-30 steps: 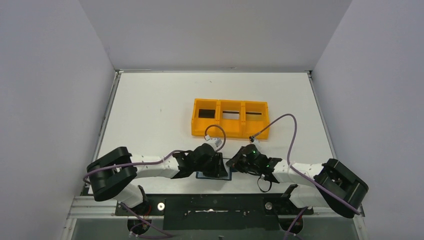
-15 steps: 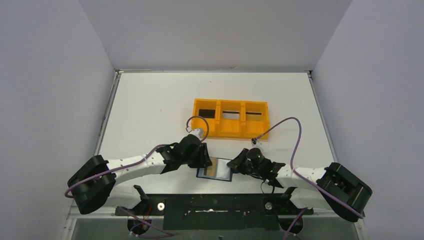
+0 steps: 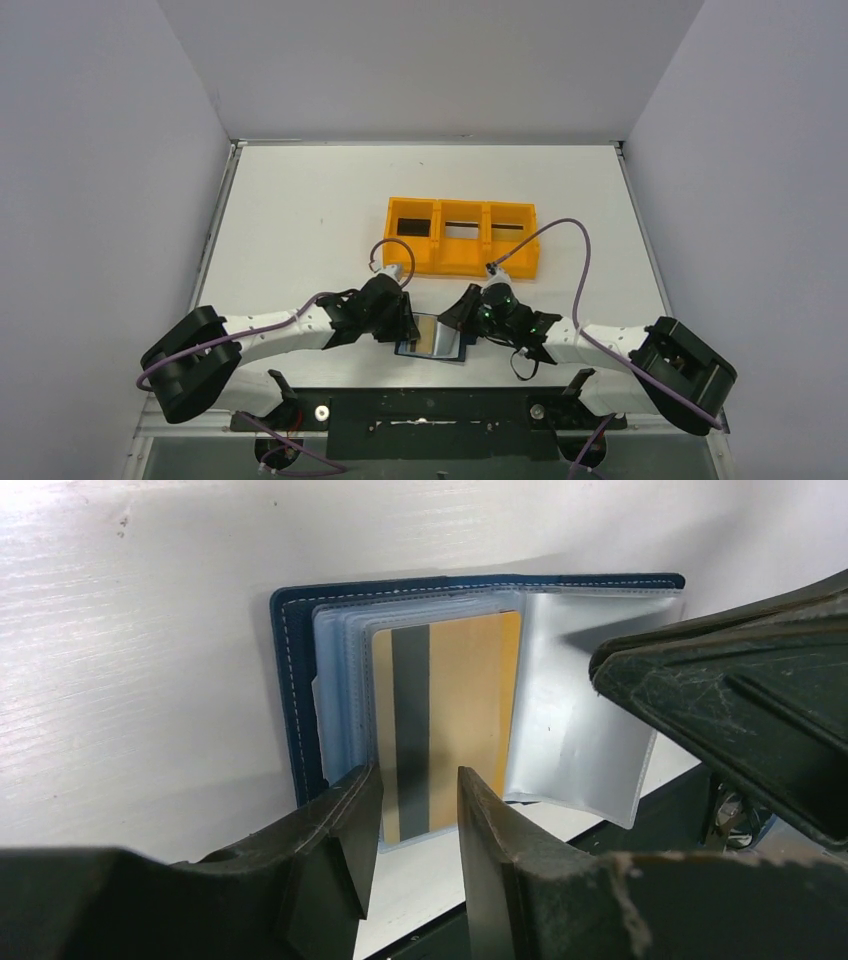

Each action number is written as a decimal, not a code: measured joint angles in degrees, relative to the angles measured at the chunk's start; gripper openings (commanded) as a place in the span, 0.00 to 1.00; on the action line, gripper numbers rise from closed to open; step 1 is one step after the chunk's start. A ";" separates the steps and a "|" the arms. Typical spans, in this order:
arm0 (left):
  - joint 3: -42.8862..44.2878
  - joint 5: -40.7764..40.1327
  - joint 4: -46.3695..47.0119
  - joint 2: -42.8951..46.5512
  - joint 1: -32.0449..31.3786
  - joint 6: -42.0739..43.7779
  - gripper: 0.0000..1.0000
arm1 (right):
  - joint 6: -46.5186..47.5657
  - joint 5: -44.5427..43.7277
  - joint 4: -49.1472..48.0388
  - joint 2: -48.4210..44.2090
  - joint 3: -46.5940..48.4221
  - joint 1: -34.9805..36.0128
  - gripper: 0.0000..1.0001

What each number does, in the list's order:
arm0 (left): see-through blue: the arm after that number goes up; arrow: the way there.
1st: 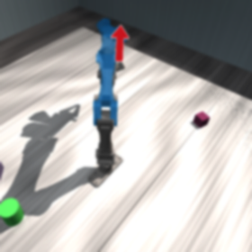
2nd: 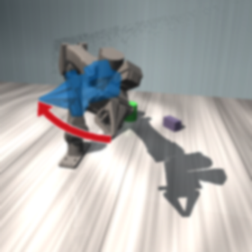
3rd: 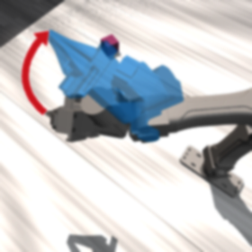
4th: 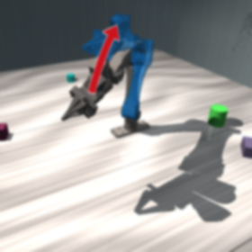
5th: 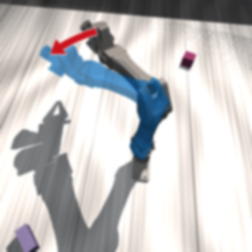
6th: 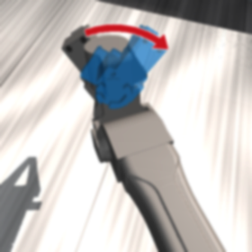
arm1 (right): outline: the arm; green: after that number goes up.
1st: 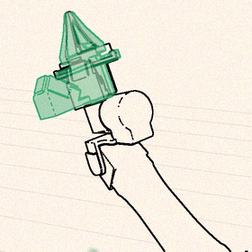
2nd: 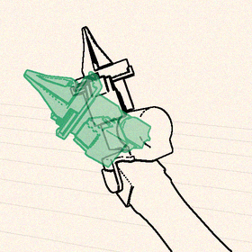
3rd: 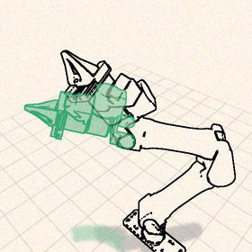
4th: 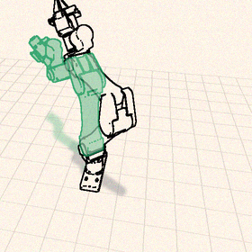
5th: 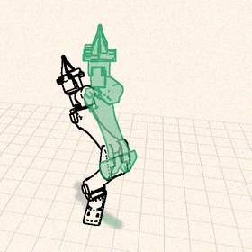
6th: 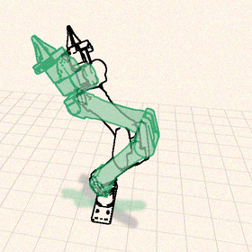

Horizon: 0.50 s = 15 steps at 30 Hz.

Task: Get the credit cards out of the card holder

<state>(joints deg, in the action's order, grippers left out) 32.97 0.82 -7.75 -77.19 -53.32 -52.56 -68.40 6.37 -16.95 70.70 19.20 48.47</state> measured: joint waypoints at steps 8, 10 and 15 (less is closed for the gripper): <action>-1.46 -1.25 0.98 1.14 -0.44 -2.51 0.33 | -0.22 0.35 4.61 5.01 2.40 1.51 0.15; -1.62 -1.55 0.79 1.31 -0.55 -2.73 0.34 | -0.55 -0.22 6.58 5.05 2.45 1.84 0.18; -1.75 -1.68 0.79 1.60 -0.72 -2.99 0.34 | -1.75 -0.52 6.05 3.26 0.59 2.25 0.25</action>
<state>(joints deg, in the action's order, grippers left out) 31.22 -0.86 -6.96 -75.59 -54.04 -55.55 -70.15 5.85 -10.90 73.95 19.79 50.72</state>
